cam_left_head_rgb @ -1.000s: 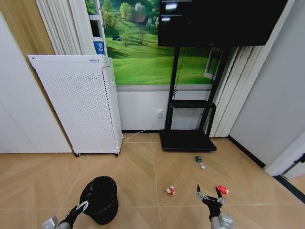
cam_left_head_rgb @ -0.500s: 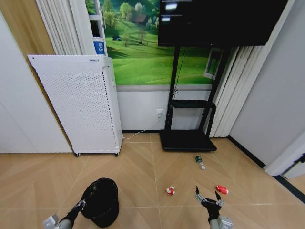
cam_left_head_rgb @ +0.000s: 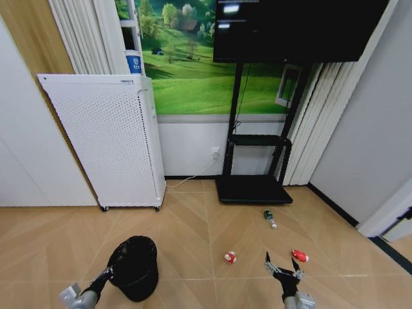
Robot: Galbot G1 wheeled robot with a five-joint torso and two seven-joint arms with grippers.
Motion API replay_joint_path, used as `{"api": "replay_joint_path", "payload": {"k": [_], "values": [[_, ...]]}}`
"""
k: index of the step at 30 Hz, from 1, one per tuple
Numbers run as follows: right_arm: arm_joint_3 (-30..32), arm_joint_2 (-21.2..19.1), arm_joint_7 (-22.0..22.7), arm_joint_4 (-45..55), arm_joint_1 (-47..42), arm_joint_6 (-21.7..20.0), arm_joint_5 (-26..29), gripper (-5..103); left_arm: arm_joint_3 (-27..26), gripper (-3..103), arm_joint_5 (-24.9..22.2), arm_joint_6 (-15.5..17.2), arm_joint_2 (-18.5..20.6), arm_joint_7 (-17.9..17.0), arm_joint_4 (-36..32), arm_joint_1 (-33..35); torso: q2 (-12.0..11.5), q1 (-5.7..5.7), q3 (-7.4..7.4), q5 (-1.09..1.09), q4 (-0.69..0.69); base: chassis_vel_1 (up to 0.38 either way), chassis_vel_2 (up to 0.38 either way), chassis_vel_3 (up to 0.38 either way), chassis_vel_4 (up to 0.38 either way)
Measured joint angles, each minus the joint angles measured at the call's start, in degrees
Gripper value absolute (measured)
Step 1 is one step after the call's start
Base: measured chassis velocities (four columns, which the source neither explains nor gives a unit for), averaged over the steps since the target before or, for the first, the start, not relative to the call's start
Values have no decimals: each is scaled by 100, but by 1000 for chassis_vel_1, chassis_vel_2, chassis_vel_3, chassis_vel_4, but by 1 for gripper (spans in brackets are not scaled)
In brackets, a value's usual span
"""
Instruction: Pick up the trash bin and place the garbage on the floor into it.
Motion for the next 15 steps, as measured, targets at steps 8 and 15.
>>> {"api": "replay_joint_path", "payload": {"k": [8, 15], "values": [[-438, -403, 8, -113, 652, -329, 1, 100, -369, 7, 1090, -970, 292, 469, -185, -58, 1, 0, 0, 2, 0, 0, 0, 0, 0], [-1030, -804, 0, -621, 1173, -420, -118, 100, -548, 7, 1420, -1468, 434, 414, -229, -140, 1, 1, 0, 2, 0, 0, 0, 0, 0]]}}
